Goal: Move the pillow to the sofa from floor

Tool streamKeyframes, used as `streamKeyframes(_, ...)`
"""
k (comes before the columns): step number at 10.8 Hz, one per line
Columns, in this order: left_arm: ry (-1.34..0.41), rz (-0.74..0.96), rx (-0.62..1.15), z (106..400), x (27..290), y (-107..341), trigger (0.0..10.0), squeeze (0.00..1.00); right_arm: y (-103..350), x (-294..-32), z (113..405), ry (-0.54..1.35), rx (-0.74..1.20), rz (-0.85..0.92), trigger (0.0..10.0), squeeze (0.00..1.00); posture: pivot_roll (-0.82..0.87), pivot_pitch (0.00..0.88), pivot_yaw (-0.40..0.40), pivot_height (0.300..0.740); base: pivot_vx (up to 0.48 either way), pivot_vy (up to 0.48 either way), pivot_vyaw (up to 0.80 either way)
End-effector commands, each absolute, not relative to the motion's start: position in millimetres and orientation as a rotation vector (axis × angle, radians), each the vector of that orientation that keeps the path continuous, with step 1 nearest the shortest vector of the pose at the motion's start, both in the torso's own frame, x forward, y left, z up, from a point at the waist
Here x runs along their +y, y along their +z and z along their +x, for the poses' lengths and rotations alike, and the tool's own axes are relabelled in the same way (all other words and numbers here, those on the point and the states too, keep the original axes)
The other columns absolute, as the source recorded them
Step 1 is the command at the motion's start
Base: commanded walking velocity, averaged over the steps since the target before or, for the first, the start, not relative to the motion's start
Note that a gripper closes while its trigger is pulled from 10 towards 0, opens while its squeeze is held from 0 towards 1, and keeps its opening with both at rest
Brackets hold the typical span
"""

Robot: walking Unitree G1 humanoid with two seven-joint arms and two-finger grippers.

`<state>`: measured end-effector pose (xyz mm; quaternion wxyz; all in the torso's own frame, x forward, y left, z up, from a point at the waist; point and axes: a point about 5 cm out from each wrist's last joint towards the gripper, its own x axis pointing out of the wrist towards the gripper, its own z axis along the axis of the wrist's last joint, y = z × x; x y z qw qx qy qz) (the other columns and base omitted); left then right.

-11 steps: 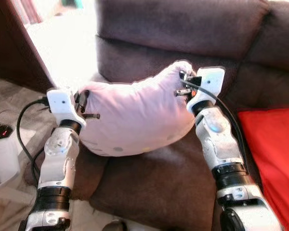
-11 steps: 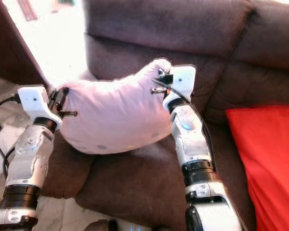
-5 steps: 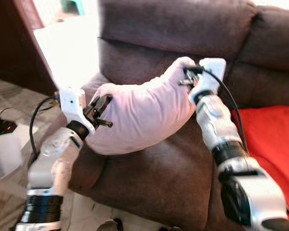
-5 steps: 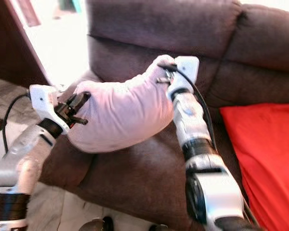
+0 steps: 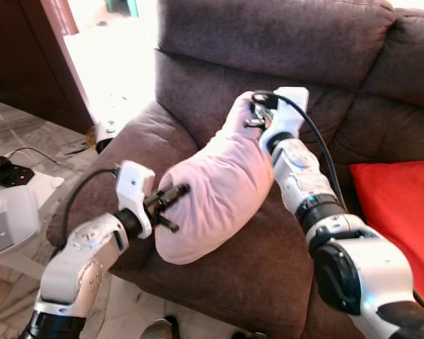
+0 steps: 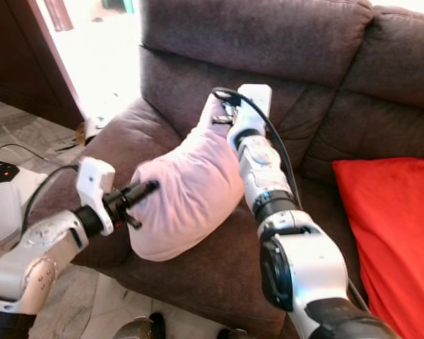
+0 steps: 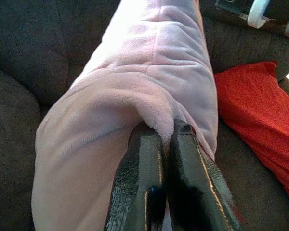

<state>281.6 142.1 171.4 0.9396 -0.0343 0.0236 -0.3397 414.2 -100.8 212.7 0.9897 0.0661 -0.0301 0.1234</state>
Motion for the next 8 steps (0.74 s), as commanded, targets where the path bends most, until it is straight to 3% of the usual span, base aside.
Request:
streamKeyframes(1,-0.700,-0.046,-0.034,280.9,135.2,188.2,10.0,0.00,227.4,-83.0,415.0,0.321,-0.103,0.149,10.0,0.00,0.23,0.165,-0.076,0.740,0.000,0.000,0.00)
streamKeyframes(4,-0.421,-0.009,-0.099,299.7,162.8,199.5,10.0,0.00,241.0,-64.1,415.3,0.372,-0.117,0.155,10.0,0.00,0.24,0.173,-0.089,0.740,0.000,0.000,0.00)
streamKeyframes(8,-0.378,-0.017,-0.169,291.6,172.8,217.0,10.0,0.00,244.0,-42.2,411.8,0.431,-0.110,0.164,10.0,0.00,0.26,0.191,-0.106,0.740,0.000,0.000,0.00)
